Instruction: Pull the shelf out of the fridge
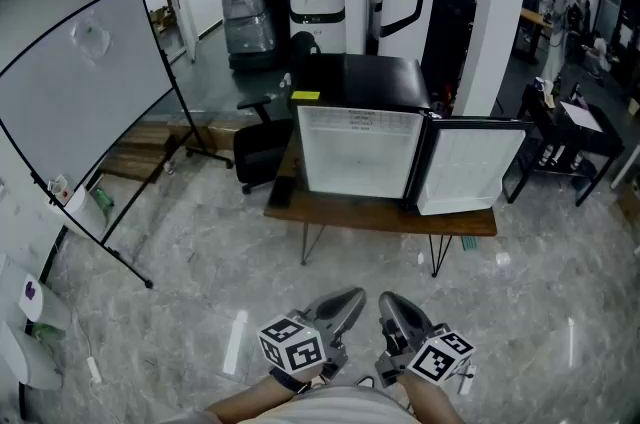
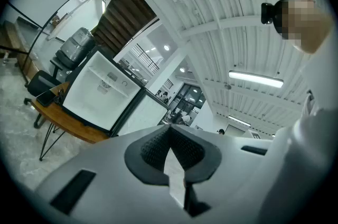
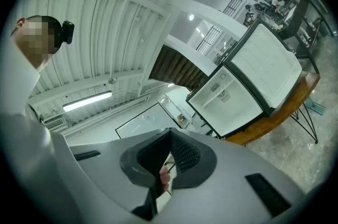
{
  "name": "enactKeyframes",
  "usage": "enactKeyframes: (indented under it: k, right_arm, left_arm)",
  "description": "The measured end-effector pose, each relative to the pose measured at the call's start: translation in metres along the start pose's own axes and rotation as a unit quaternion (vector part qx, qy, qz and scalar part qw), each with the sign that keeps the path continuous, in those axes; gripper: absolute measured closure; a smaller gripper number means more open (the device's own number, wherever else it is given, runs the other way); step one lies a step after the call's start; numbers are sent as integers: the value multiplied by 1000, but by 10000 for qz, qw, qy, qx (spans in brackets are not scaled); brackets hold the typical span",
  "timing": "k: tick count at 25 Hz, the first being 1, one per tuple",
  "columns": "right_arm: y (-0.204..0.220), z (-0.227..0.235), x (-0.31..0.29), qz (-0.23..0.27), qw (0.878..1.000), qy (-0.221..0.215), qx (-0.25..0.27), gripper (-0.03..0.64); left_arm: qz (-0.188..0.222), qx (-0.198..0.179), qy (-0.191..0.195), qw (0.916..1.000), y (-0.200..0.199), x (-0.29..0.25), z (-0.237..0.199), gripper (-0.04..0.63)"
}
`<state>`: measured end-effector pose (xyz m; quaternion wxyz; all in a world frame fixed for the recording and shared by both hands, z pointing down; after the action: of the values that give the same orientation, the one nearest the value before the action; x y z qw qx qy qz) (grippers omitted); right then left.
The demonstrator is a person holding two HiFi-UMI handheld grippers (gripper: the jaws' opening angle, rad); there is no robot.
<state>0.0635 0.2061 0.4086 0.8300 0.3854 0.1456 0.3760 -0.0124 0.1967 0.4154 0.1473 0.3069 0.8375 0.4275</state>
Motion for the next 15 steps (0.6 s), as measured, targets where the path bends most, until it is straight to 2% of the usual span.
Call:
enactKeyframes:
  k: [11, 15]
  right_arm:
    - [-1, 3, 9, -21, 10000, -16, -23, 598]
    - [0, 0, 10, -101, 9996, -241, -129, 598]
  left_arm:
    - [-16, 34, -23, 10000, 8, -3, 7, 589]
    - [-18, 62, 16, 10000, 10, -6, 10, 589]
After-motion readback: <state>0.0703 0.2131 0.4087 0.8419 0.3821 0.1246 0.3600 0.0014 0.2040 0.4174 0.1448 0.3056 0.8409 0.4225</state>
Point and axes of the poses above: the fingertips, and each gripper's own axes: x backward along the fingers, z to its right, y out of its underside, the point moved 2 cm from there along x, backward along the fingers, and after that the axes turned 1 degree about -z, right-handed, at the moved point
